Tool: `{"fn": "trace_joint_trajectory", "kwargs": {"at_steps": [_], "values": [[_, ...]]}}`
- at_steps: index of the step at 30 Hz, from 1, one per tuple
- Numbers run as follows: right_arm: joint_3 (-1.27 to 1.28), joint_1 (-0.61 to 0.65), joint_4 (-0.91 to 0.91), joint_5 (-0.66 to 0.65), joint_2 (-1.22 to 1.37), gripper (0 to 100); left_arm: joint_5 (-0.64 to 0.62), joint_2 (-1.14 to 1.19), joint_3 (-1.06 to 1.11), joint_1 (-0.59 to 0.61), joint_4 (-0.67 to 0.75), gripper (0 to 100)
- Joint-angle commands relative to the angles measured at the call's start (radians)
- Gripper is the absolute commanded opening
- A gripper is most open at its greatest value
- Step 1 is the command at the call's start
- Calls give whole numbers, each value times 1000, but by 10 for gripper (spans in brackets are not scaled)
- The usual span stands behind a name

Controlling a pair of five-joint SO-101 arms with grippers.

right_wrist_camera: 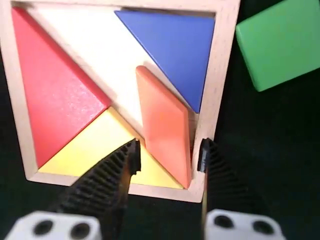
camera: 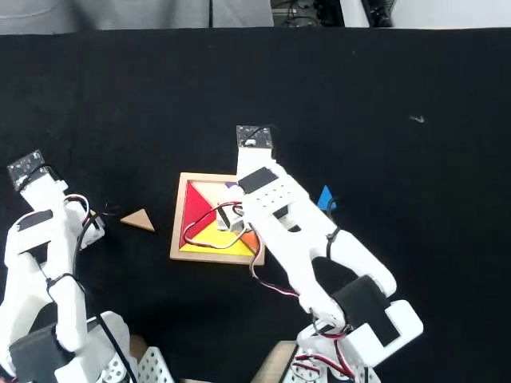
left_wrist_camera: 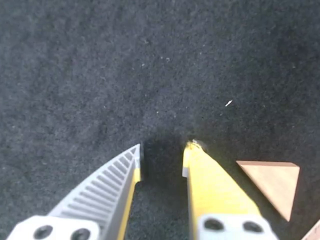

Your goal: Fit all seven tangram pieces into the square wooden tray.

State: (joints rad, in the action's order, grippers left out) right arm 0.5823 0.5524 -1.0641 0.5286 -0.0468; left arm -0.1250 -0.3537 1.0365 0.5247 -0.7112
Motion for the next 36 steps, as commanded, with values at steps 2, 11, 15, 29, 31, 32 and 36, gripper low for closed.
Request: {"fn": "trace_joint_trajectory", "kwargs": {"at_steps": [2, 11, 15, 29, 31, 32, 36], "values": [[-117, 9, -37, -107, -12, 169, 6, -32, -5, 1, 17, 148], [-165, -54, 86, -230, 2, 28, 6, -32, -4, 1, 17, 148], [-174, -49, 101, -250, 48, 28, 6, -32, -4, 1, 17, 148], [-377, -43, -29, -256, 340, 11, 6, -32, -4, 1, 17, 148], [-375, -43, -31, -258, 338, 11, 6, -32, -4, 1, 17, 148], [-374, -44, -37, -258, 334, 11, 6, -32, -4, 1, 17, 148], [-375, -80, -72, -259, 297, 11, 6, -32, -4, 1, 17, 148]]}}
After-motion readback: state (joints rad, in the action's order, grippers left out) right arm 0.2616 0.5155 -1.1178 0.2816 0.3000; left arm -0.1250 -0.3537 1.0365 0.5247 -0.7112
